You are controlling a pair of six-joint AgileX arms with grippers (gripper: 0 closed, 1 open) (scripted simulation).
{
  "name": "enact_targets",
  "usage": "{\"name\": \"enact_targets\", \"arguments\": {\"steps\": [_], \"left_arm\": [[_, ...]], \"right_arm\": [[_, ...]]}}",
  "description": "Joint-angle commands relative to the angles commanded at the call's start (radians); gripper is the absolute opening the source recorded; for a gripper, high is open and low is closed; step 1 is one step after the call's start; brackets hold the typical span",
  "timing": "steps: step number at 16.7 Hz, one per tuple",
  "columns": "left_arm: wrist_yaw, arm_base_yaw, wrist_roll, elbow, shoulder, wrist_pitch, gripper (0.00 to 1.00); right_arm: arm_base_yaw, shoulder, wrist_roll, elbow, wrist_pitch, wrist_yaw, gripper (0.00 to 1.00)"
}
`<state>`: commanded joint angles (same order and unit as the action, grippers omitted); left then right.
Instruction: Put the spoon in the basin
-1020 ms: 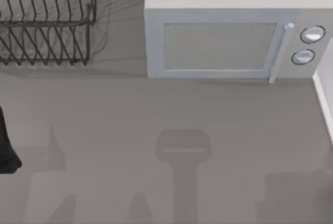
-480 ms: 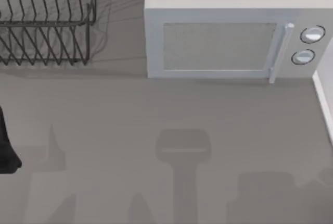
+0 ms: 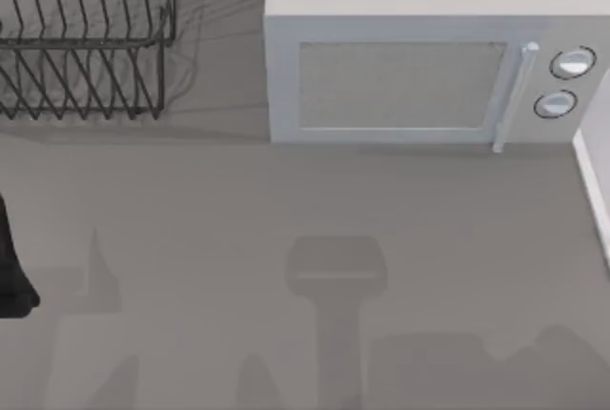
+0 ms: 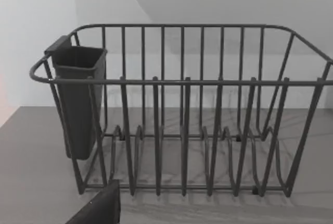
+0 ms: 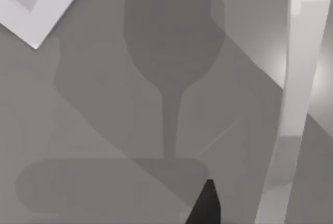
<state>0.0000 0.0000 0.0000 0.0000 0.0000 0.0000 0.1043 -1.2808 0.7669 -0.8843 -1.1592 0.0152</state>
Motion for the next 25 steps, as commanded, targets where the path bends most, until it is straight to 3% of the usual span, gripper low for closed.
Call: {"name": "enact_targets", "arguments": {"steps": [5,9,13,21,25], "left_arm": [[0.0,0.0,0.0,0.0,0.0,0.0,1.0],[0.0,0.0,0.0,0.0,0.0,0.0,1.0],[0.0,0.0,0.0,0.0,0.0,0.0,1.0],[0.0,0.0,0.0,0.0,0.0,0.0,1.0],[0.0,0.0,0.0,0.0,0.0,0.0,1.0]], "right_arm": [[0.0,-0.032,0.004,-0.028,-0.009,0.0,0.0],[0.004,-0.199,0.007,-0.216,-0.077,0.002,0.0],[0.009,-0.468,0.006,-0.57,-0.187,0.004,0.0],[0.036,-1.088,-0.006,-1.475,-0.432,0.009,0.0],[0.048,-1.315,-0.019,-1.804,-0.506,0.011,0.0]]}}
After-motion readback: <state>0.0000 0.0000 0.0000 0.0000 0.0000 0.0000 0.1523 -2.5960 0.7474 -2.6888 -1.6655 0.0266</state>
